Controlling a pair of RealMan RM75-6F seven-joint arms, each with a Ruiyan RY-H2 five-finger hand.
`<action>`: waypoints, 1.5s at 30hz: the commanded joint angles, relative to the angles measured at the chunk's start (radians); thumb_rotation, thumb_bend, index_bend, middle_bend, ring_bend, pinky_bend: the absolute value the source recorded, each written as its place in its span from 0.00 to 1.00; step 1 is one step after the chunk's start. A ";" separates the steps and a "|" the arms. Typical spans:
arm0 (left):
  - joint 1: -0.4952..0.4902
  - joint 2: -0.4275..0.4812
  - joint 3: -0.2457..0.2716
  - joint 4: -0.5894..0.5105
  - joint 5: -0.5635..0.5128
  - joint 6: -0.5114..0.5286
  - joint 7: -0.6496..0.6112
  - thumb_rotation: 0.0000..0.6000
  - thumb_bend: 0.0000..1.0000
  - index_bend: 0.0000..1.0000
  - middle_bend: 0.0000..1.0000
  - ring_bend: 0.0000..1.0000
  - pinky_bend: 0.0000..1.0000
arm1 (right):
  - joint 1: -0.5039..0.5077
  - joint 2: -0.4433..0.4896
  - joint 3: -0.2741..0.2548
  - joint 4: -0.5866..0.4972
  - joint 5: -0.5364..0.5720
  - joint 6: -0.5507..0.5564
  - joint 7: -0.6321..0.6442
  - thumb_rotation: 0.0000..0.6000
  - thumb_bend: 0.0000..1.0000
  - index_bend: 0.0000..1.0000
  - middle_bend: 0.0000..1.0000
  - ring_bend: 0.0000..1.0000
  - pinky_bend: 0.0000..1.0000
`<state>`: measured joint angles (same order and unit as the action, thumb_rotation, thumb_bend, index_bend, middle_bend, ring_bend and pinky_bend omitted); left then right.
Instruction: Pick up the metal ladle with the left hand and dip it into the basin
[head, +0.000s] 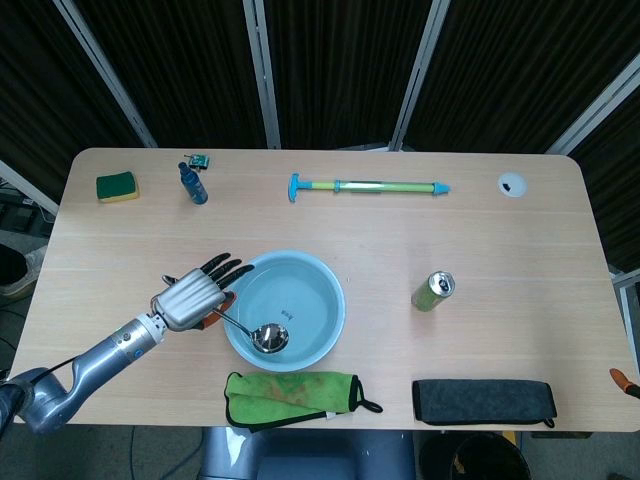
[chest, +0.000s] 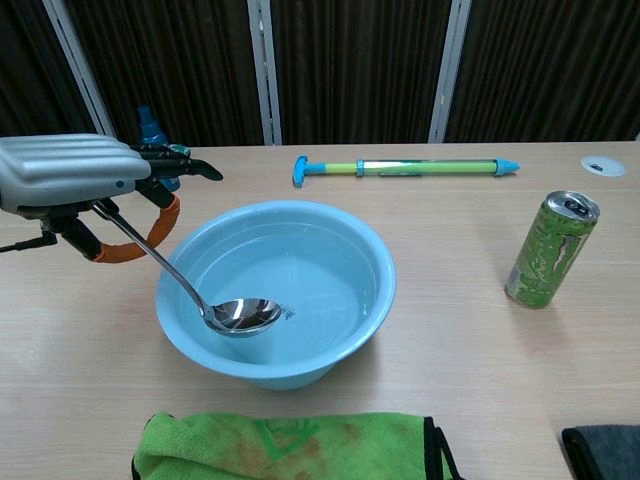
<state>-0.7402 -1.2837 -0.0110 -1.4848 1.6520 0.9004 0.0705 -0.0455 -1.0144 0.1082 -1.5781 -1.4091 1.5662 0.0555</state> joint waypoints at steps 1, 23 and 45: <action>-0.008 -0.027 -0.001 0.039 -0.024 -0.023 -0.012 1.00 0.44 0.61 0.00 0.00 0.00 | 0.000 -0.001 0.000 0.000 -0.001 0.001 -0.002 1.00 0.00 0.00 0.00 0.00 0.00; -0.064 -0.133 -0.001 0.190 -0.073 -0.077 -0.048 1.00 0.45 0.61 0.00 0.00 0.00 | -0.002 0.001 0.005 0.006 0.012 -0.003 0.000 1.00 0.00 0.00 0.00 0.00 0.00; -0.064 -0.009 -0.028 0.060 -0.102 -0.023 0.153 1.00 0.45 0.63 0.00 0.00 0.00 | -0.011 0.002 -0.003 0.004 -0.008 0.012 0.002 1.00 0.00 0.00 0.00 0.00 0.00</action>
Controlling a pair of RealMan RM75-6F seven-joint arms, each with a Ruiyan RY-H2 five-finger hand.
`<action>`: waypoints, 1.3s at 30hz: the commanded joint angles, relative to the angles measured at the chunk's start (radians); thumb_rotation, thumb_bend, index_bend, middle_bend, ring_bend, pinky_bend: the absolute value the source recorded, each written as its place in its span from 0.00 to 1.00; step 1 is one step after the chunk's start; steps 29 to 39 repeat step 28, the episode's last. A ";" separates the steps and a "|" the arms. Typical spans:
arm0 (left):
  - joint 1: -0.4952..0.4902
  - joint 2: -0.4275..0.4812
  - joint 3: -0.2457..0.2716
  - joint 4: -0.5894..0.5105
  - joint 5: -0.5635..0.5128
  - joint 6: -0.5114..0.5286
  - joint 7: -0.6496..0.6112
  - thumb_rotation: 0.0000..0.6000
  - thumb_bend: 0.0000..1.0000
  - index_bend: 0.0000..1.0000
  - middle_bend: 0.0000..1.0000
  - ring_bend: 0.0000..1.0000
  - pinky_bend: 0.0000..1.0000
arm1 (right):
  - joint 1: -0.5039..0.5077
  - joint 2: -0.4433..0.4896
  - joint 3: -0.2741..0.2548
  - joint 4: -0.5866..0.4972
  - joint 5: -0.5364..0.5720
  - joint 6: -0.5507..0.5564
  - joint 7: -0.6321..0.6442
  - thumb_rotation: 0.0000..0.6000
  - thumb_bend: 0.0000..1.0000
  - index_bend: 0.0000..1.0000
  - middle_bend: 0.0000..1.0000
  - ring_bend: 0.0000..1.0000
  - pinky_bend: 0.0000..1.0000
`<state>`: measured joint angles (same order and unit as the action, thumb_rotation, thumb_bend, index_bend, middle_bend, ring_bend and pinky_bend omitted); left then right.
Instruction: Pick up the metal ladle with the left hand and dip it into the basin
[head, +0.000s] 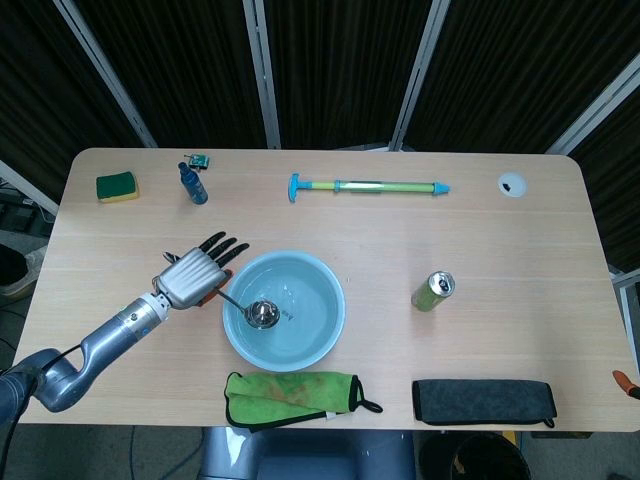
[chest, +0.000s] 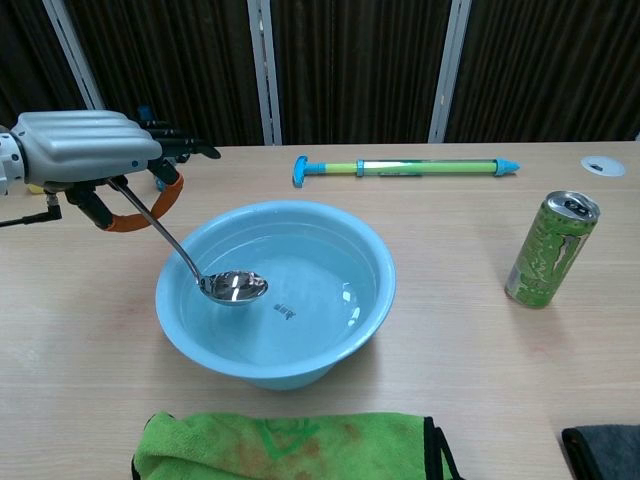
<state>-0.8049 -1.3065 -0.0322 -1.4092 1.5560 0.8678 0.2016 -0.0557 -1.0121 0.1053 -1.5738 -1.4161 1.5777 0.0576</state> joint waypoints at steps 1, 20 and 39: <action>0.002 0.018 -0.009 -0.020 -0.008 0.014 0.031 1.00 0.45 0.62 0.00 0.00 0.00 | -0.001 0.000 -0.001 0.000 -0.001 0.001 0.000 1.00 0.00 0.00 0.00 0.00 0.00; 0.016 0.098 -0.037 -0.141 -0.048 0.062 0.169 1.00 0.45 0.63 0.00 0.00 0.00 | -0.010 0.012 -0.011 -0.010 -0.022 0.011 0.022 1.00 0.00 0.00 0.00 0.00 0.00; 0.029 0.114 -0.031 -0.160 -0.056 0.075 0.181 1.00 0.44 0.63 0.00 0.00 0.00 | -0.016 0.011 -0.014 -0.012 -0.033 0.025 0.021 1.00 0.00 0.00 0.00 0.00 0.00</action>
